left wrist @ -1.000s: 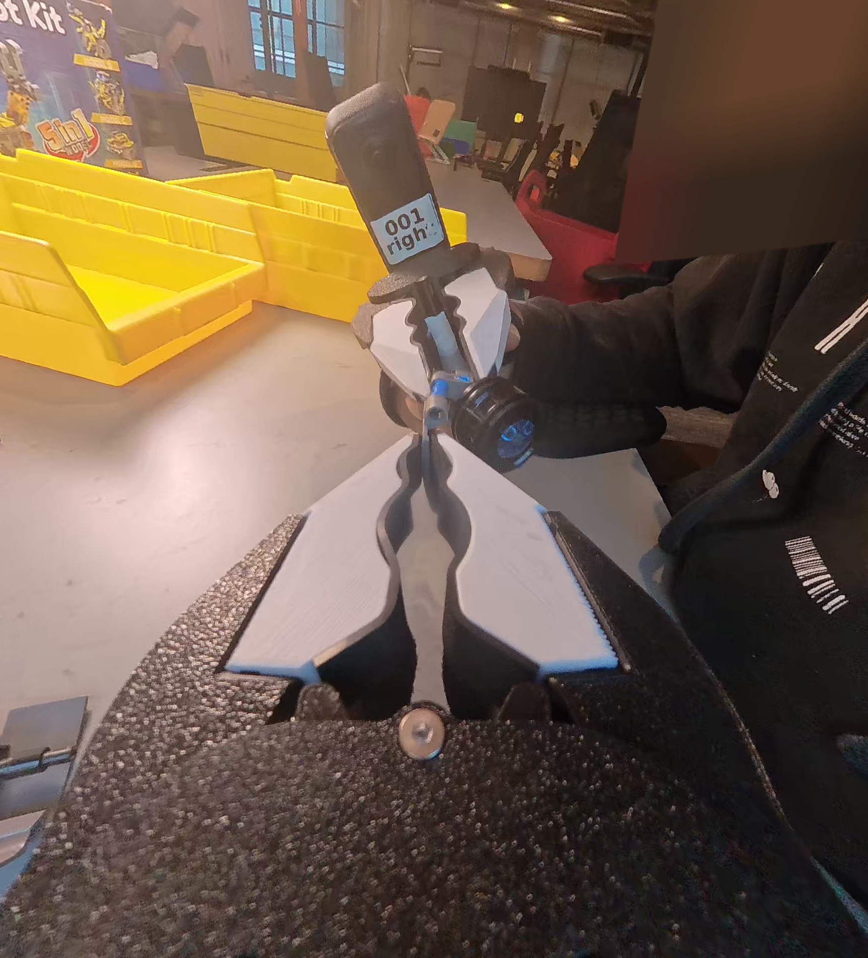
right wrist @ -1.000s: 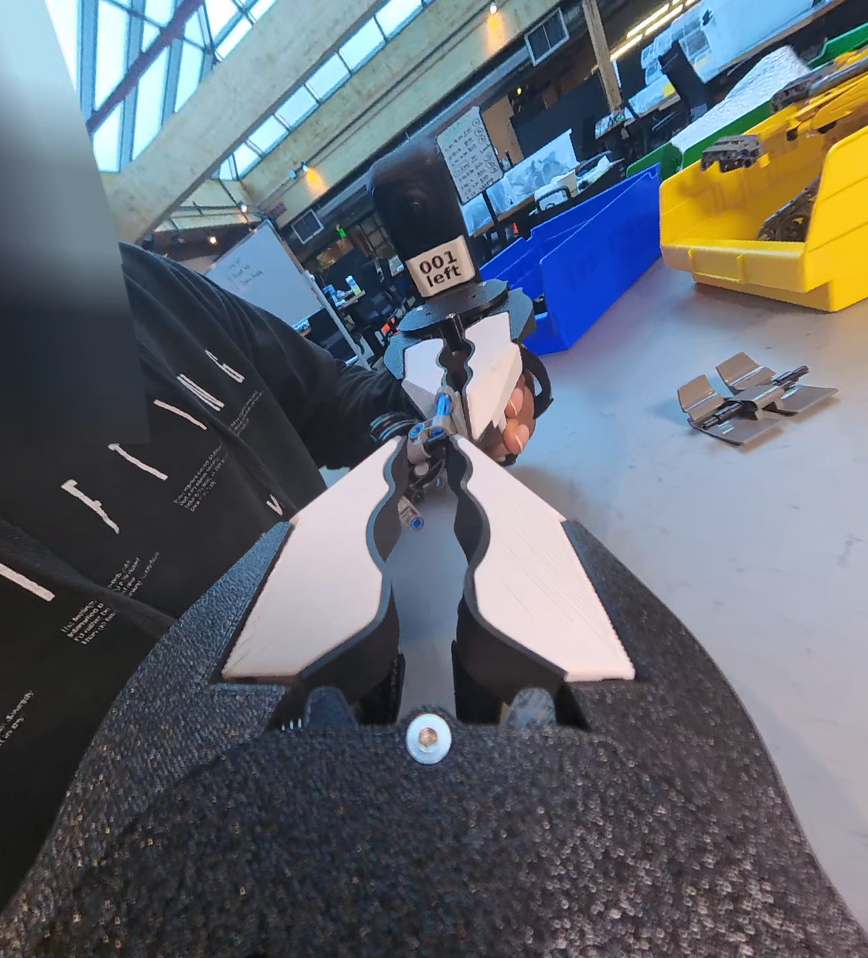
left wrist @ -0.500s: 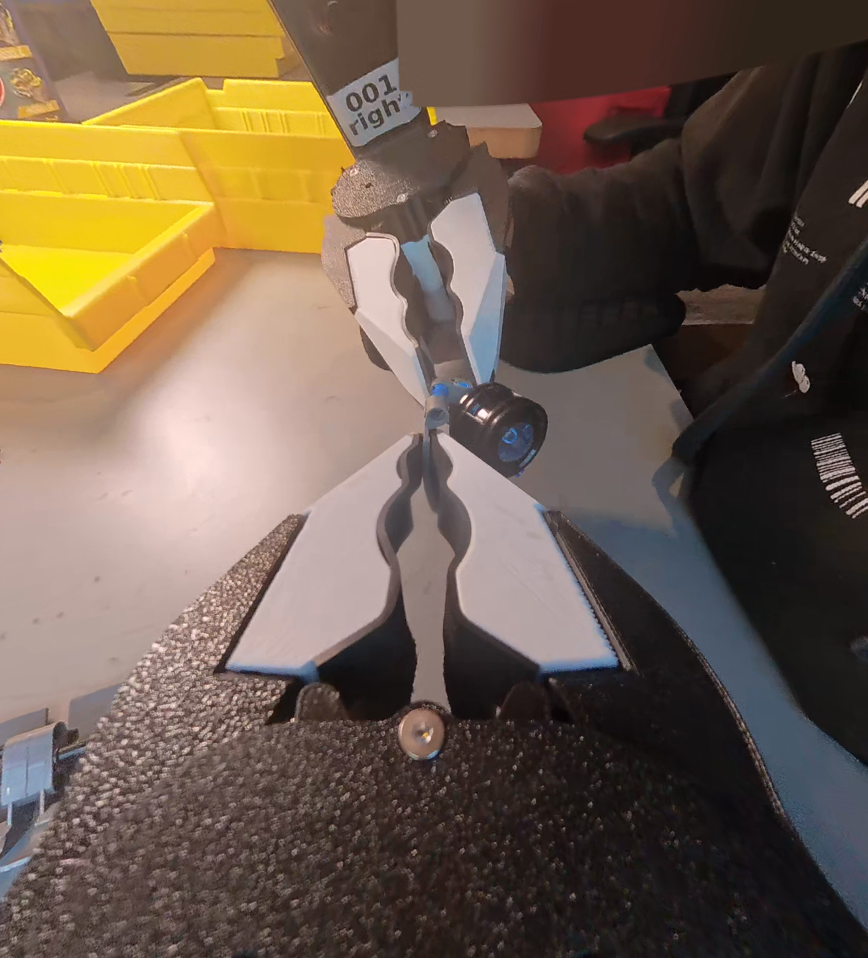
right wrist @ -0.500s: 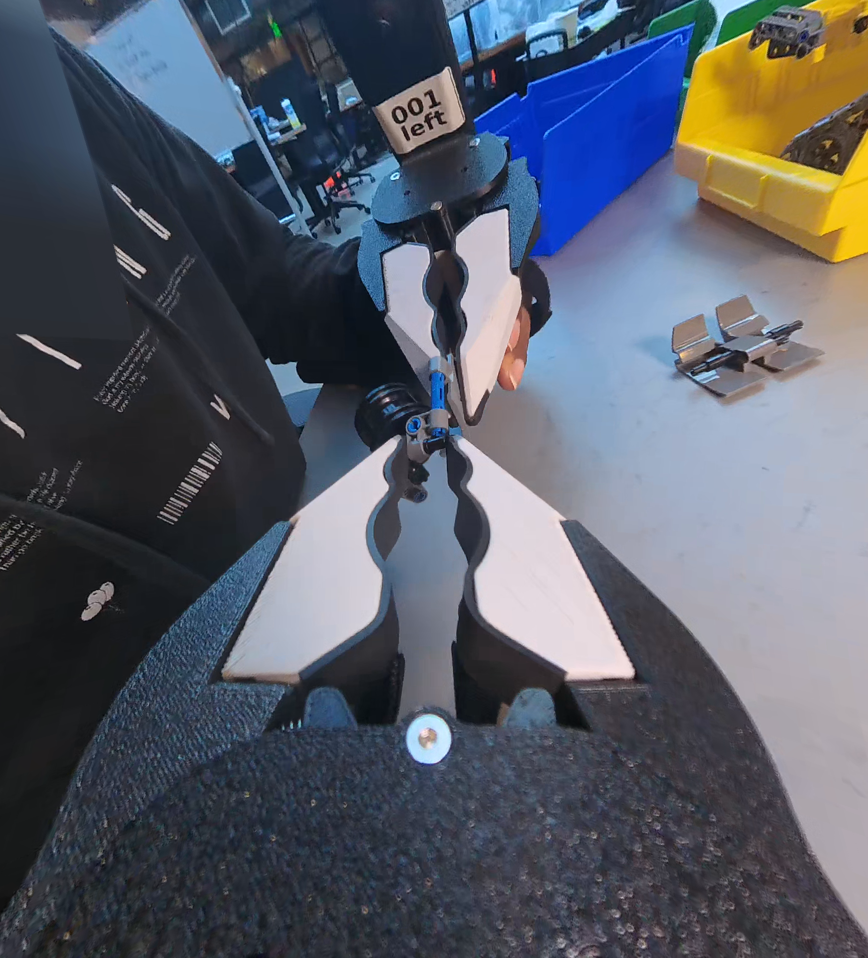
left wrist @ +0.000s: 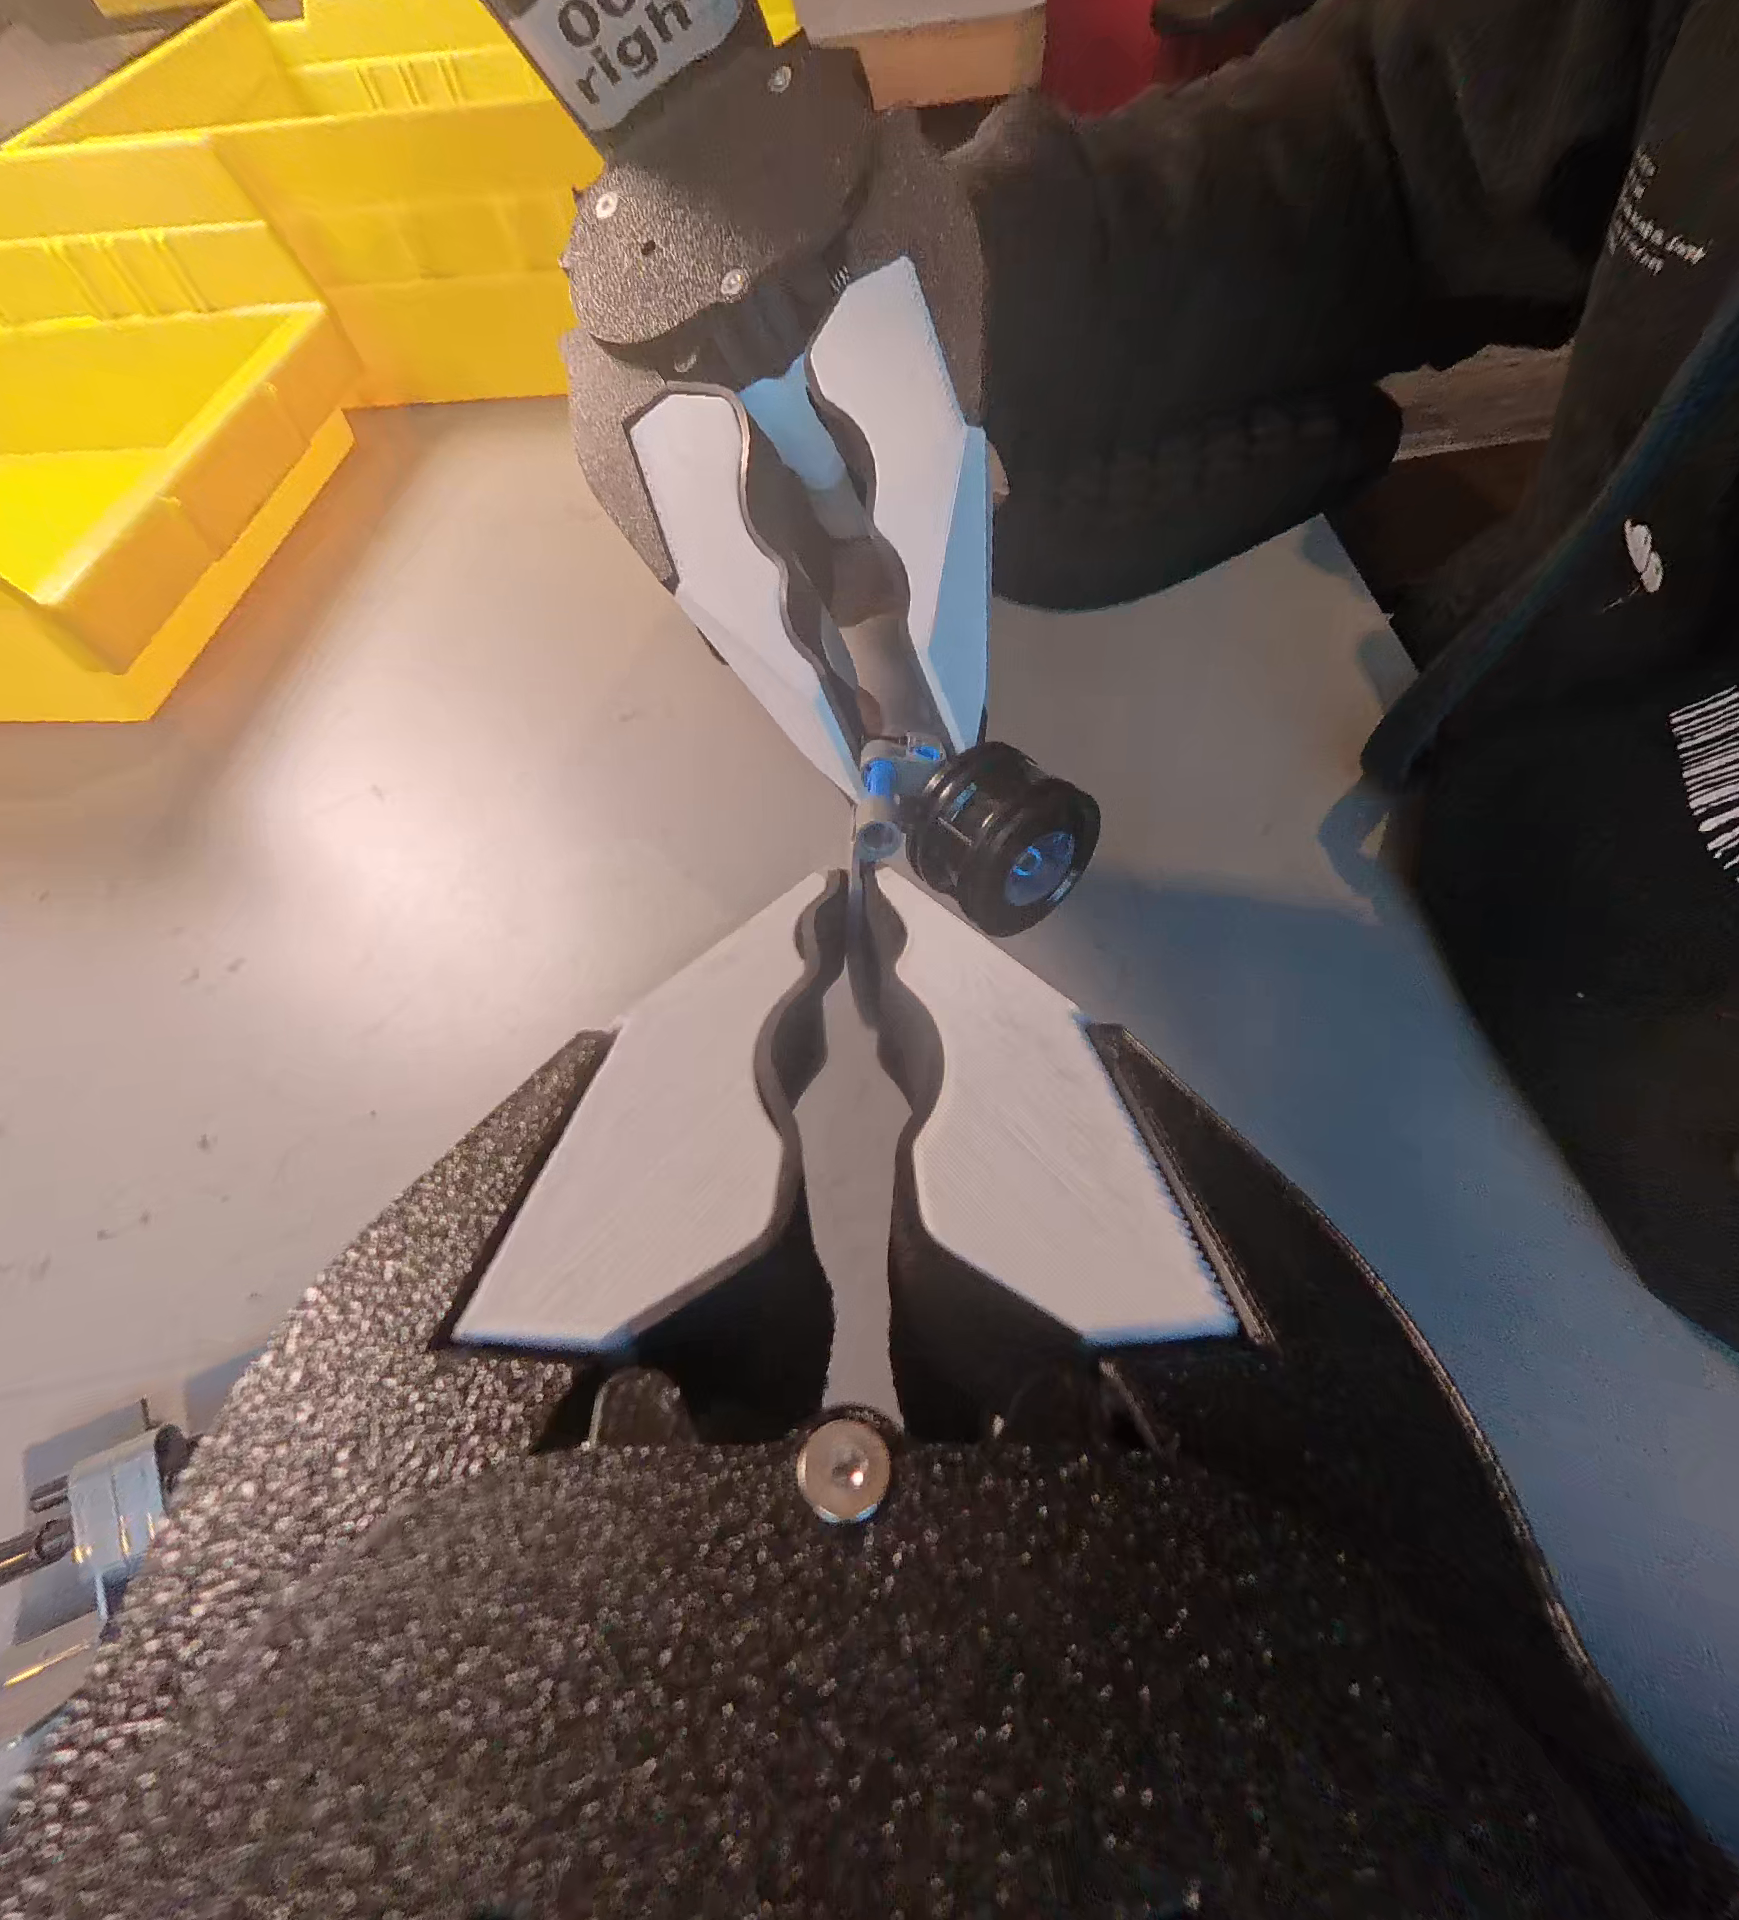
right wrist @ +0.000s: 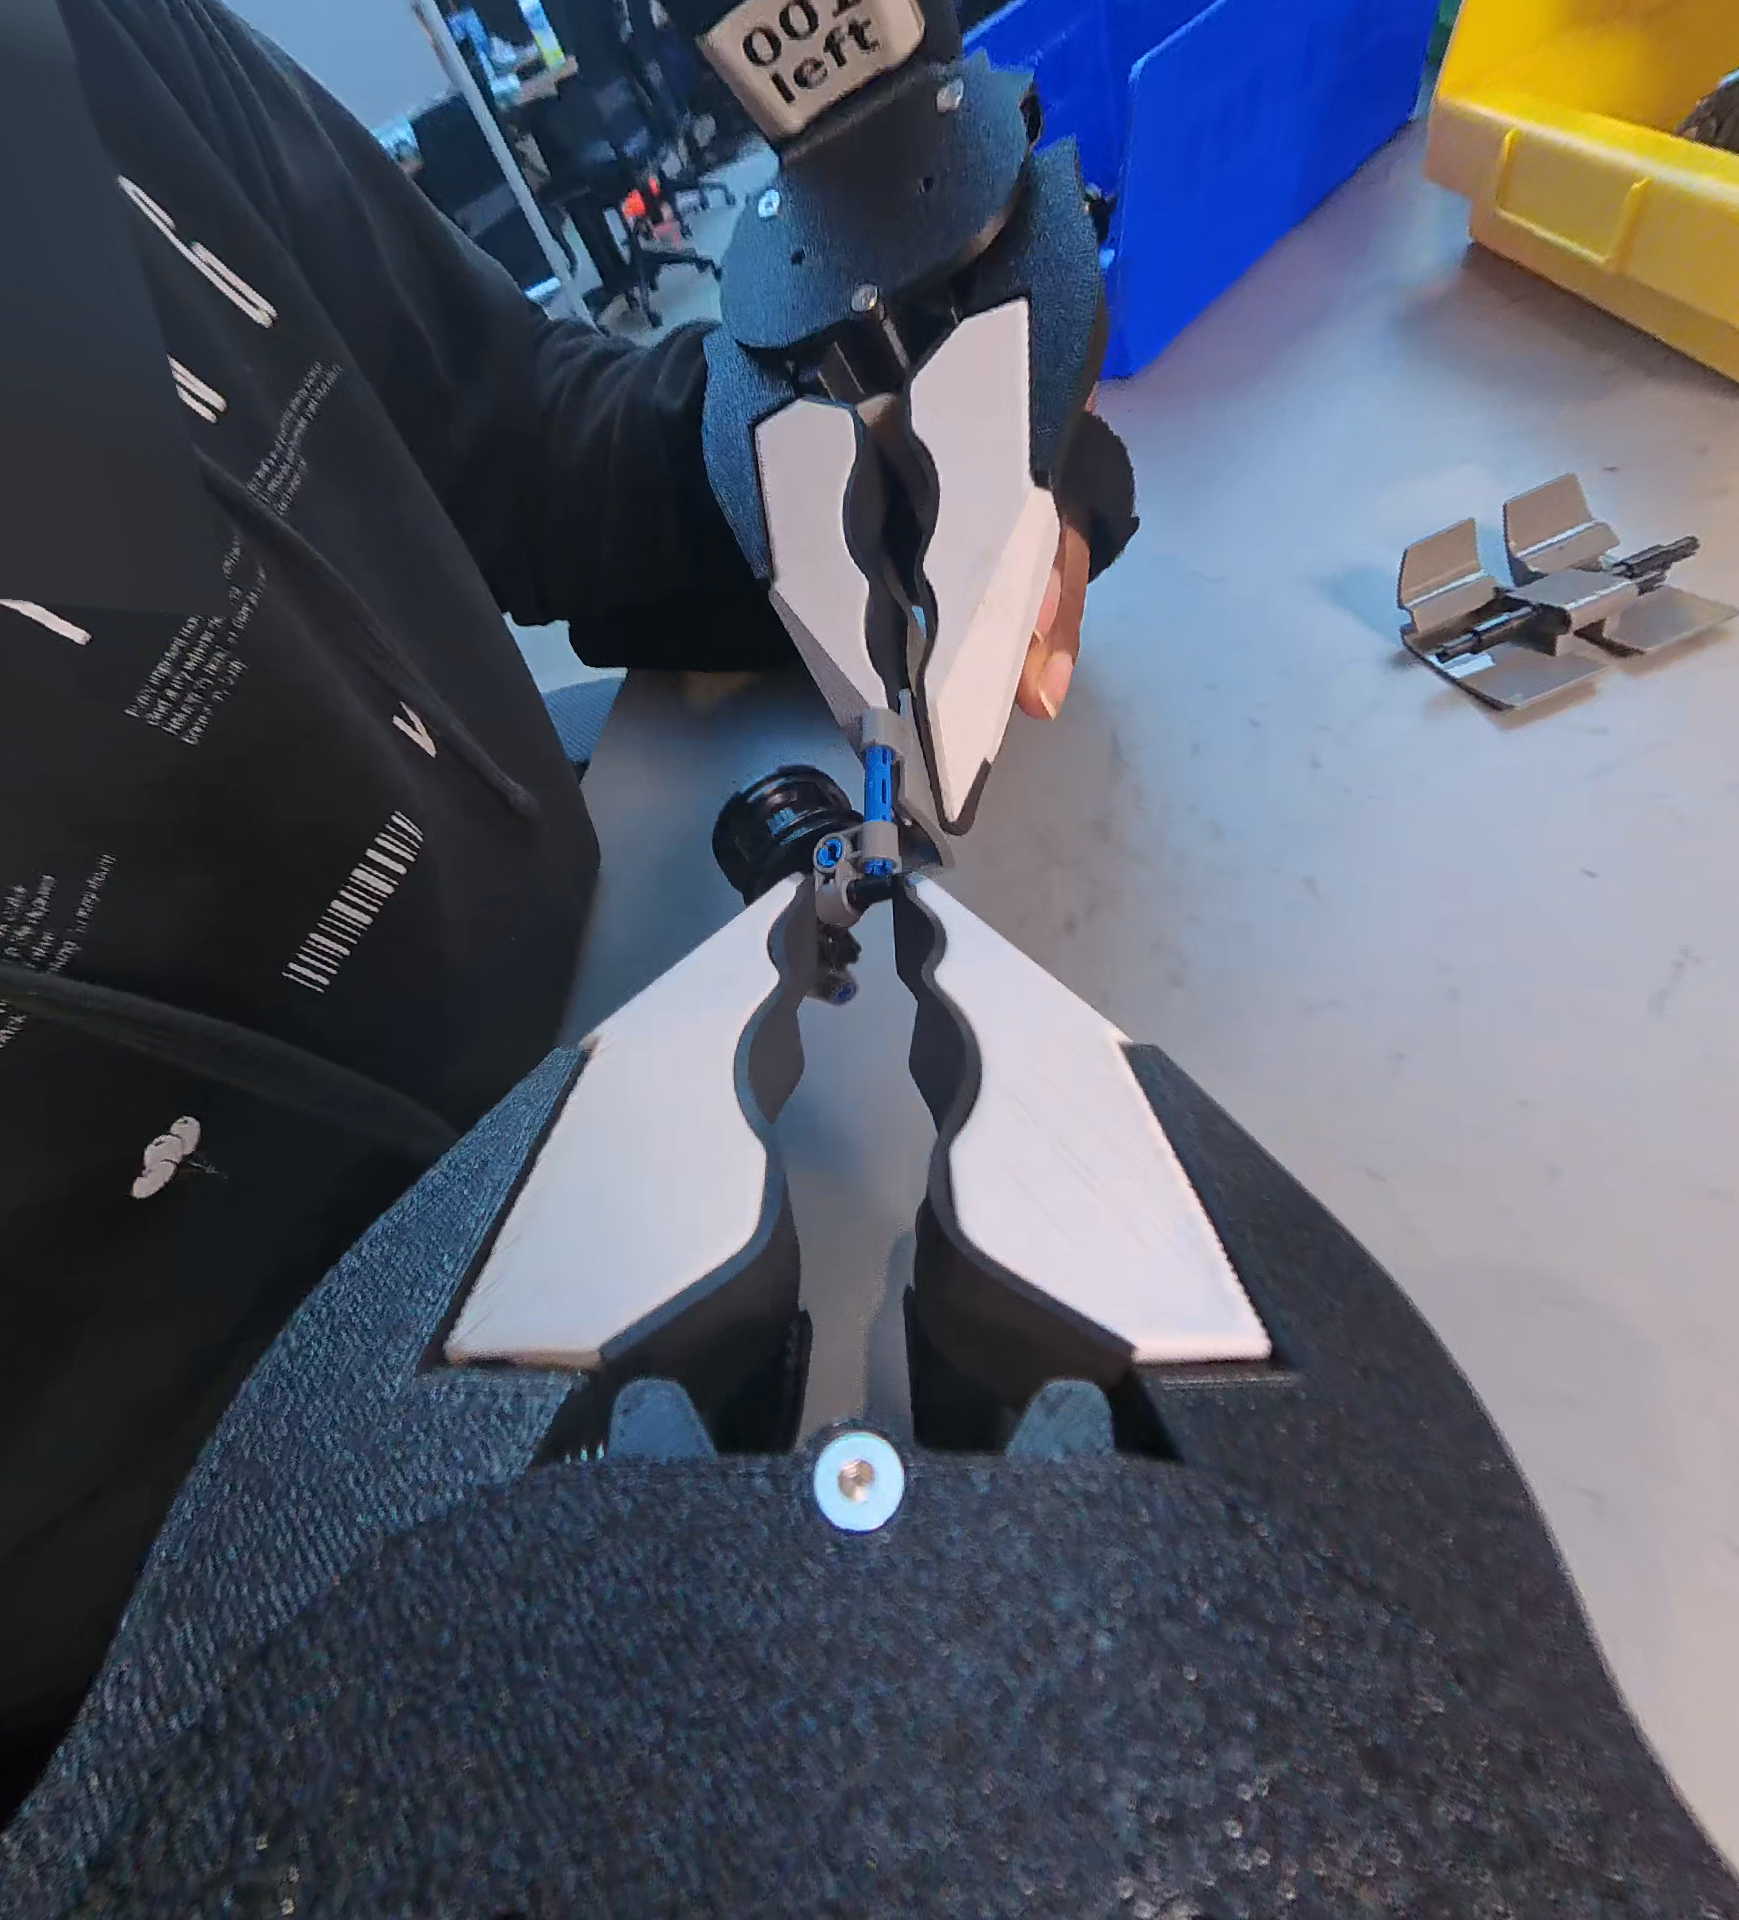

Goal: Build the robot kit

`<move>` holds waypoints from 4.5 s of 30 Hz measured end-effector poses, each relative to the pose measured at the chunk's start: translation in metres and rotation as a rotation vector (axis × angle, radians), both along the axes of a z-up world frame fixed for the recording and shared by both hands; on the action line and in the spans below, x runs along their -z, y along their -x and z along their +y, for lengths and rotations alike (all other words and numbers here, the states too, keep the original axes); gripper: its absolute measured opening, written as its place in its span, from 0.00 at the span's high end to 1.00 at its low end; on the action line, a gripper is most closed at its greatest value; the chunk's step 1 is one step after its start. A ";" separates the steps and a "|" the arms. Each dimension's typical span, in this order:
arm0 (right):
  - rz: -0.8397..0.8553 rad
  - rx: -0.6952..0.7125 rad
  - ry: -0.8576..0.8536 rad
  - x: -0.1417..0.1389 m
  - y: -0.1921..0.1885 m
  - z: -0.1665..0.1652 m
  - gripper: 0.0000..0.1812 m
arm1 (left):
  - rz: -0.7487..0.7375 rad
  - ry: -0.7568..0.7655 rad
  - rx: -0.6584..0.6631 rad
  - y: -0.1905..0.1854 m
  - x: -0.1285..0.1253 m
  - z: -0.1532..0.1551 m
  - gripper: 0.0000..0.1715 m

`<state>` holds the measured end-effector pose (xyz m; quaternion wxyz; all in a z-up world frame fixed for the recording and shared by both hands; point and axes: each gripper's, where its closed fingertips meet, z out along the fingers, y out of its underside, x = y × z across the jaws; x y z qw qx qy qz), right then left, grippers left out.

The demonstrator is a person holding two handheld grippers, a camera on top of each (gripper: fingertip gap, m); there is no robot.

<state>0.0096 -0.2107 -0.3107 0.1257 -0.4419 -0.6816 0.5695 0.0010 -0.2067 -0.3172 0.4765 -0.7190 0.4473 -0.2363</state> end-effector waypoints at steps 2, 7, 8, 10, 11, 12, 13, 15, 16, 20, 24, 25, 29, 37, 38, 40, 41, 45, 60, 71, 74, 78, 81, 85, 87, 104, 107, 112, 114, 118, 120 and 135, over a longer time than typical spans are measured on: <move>0.016 0.005 0.040 -0.006 0.000 0.002 0.93 | 0.032 -0.002 -0.002 0.001 0.006 0.000 1.00; -0.002 0.008 0.017 -0.001 0.001 0.001 0.93 | 0.014 -0.041 -0.009 0.000 -0.001 0.001 1.00; -0.002 0.006 0.014 0.000 0.001 0.001 0.93 | 0.035 -0.057 -0.012 0.000 0.001 0.002 1.00; 0.003 -0.005 0.059 -0.004 -0.001 -0.001 0.93 | 0.055 -0.113 -0.019 -0.001 -0.001 0.003 1.00; 0.003 -0.003 0.066 -0.004 -0.001 0.000 0.93 | 0.086 -0.152 -0.027 0.000 -0.002 0.004 1.00; 0.000 -0.003 0.069 -0.004 -0.001 0.001 0.93 | 0.123 -0.187 -0.035 0.001 -0.001 0.005 1.00; -0.002 -0.007 0.088 -0.004 -0.001 0.001 0.93 | 0.152 -0.227 -0.040 0.001 -0.002 0.006 1.00; 0.002 -0.022 0.135 -0.009 -0.002 0.000 0.93 | 0.238 -0.321 -0.035 0.001 -0.002 0.006 1.00; 0.001 -0.023 0.150 -0.010 -0.002 0.000 0.93 | 0.299 -0.365 -0.035 0.002 0.001 0.007 1.00; -0.013 -0.034 0.236 -0.015 -0.004 0.000 0.93 | 0.308 -0.457 -0.062 0.001 -0.008 0.008 1.00; 0.004 -0.082 0.382 -0.028 -0.008 -0.003 0.93 | 0.249 -0.532 -0.071 -0.005 -0.023 0.006 1.00; 0.004 -0.099 0.430 -0.031 -0.009 -0.005 0.93 | 0.227 -0.543 -0.074 -0.006 -0.028 0.006 1.00; -0.024 -0.155 0.452 -0.027 -0.010 -0.018 0.93 | 0.218 -0.622 -0.085 -0.012 -0.039 0.003 0.99; -0.040 -0.097 0.316 -0.017 -0.006 -0.013 0.93 | 0.349 -0.613 -0.061 -0.008 -0.024 0.004 1.00; -0.046 -0.081 0.279 -0.014 -0.005 -0.011 0.93 | 0.349 -0.599 -0.070 -0.005 -0.023 0.006 1.00; -0.054 -0.054 0.254 -0.012 -0.005 -0.006 0.93 | 0.329 -0.545 -0.076 0.000 -0.019 0.008 0.99; -0.062 -0.021 0.203 -0.006 -0.003 0.000 0.93 | 0.315 -0.517 -0.080 0.004 -0.017 0.009 0.99; -0.066 0.054 -0.047 0.011 0.002 0.010 0.93 | 0.158 -0.256 -0.124 0.015 -0.004 0.015 0.99; -0.062 0.087 -0.388 0.044 0.009 0.014 0.93 | 0.014 0.064 -0.062 0.003 0.016 0.004 0.99; 0.067 0.040 -0.606 0.047 0.009 0.014 0.91 | 0.036 0.093 -0.107 0.023 0.019 0.009 0.99; 0.108 0.047 -0.675 0.046 0.011 0.014 0.89 | -0.007 0.100 -0.183 0.041 0.016 0.021 0.99; 0.134 0.106 -0.730 0.043 0.017 0.024 0.87 | 0.042 0.141 -0.232 0.049 0.031 0.031 0.99; 0.119 0.154 -0.731 0.044 0.021 0.033 0.87 | 0.113 0.136 -0.220 0.043 0.040 0.034 0.99; 0.110 0.221 -0.764 0.045 0.024 0.049 0.91 | 0.125 0.138 -0.202 0.034 0.041 0.035 0.99; 0.120 0.239 -0.770 0.044 0.026 0.054 0.95 | 0.128 0.136 -0.197 0.032 0.042 0.034 0.99; -0.141 -0.150 -0.252 0.035 0.002 0.007 0.97 | 0.022 0.094 -0.066 0.012 0.019 0.010 0.99; -0.118 -0.116 -0.260 0.033 0.005 0.010 0.98 | 0.036 0.087 -0.088 0.015 0.019 0.012 1.00; -0.202 -0.112 -0.419 0.036 0.000 0.015 0.98 | 0.110 0.049 -0.107 0.008 0.019 0.014 1.00; -0.268 -0.097 -0.516 0.037 -0.002 0.021 0.98 | 0.147 0.023 -0.123 0.006 0.019 0.017 1.00; -0.383 -0.110 -0.700 0.039 -0.007 0.025 0.98 | 0.191 0.003 -0.143 0.001 0.019 0.021 1.00; -0.430 -0.146 -0.804 0.039 -0.011 0.028 0.98 | 0.208 -0.002 -0.149 -0.003 0.019 0.023 1.00; -0.301 0.006 -0.495 0.058 -0.032 0.047 0.84 | 0.222 0.079 -0.184 -0.002 0.038 0.017 1.00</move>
